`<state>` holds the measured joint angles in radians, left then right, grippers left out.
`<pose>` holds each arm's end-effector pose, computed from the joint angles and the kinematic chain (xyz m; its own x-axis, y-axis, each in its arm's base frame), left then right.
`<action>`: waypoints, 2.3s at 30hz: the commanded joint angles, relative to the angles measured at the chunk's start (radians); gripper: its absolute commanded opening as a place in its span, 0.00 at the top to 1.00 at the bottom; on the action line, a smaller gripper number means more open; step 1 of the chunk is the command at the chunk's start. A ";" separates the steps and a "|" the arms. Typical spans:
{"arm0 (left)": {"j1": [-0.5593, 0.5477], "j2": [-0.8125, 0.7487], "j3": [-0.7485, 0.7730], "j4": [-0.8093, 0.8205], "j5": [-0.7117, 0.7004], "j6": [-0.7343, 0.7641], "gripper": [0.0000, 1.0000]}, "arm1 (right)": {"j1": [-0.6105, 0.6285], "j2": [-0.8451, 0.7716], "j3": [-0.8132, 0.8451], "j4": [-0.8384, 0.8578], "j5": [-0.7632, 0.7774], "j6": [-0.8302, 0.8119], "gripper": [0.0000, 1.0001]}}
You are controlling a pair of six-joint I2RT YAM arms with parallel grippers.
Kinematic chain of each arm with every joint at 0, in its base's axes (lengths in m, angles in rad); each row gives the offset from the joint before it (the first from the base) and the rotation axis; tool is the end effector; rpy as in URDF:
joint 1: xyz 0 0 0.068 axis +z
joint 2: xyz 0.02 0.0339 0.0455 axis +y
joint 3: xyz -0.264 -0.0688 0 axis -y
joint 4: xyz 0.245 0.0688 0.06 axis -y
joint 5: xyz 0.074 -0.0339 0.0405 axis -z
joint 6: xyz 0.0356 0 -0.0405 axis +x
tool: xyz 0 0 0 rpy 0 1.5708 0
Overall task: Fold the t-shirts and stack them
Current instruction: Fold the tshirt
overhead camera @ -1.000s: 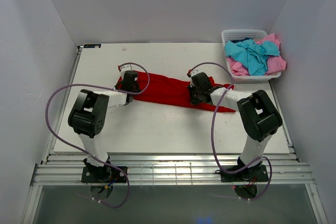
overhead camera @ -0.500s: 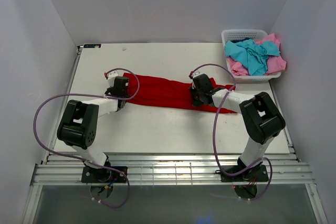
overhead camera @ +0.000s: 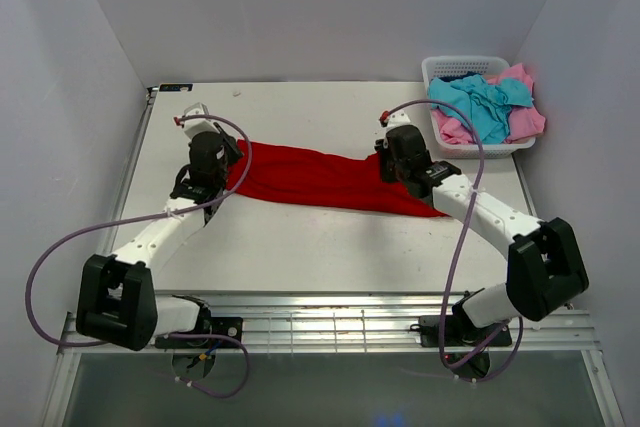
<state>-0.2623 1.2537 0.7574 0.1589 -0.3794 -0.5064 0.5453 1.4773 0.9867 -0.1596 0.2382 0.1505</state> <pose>0.2765 -0.0606 0.2650 -0.2327 -0.4040 -0.8847 -0.2396 0.9054 -0.3505 0.2832 0.1620 0.2481 -0.5632 -0.1713 -0.8084 -0.2620 0.9648 -0.0219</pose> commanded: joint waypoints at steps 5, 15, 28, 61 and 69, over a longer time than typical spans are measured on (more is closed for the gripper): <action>-0.002 0.307 0.198 -0.106 0.128 0.055 0.83 | -0.002 -0.052 0.012 -0.178 0.281 0.046 0.80; -0.002 0.553 0.272 -0.153 0.123 0.051 1.00 | -0.031 0.087 -0.016 -0.225 0.325 0.130 0.92; -0.058 0.437 0.027 -0.205 0.093 -0.105 1.00 | -0.088 0.507 0.263 -0.224 0.224 0.063 0.92; -0.288 -0.519 -0.603 -0.407 0.315 -0.549 1.00 | -0.203 0.992 1.021 -0.294 -0.281 -0.039 0.87; -0.484 -0.367 -0.567 -0.299 0.229 -0.658 1.00 | -0.238 1.002 1.053 -0.245 -0.388 -0.034 0.78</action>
<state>-0.6689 0.8398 0.1806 -0.1421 -0.1242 -1.1061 0.3187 2.4310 2.0293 -0.3923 -0.0441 0.1028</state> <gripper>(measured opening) 0.022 0.214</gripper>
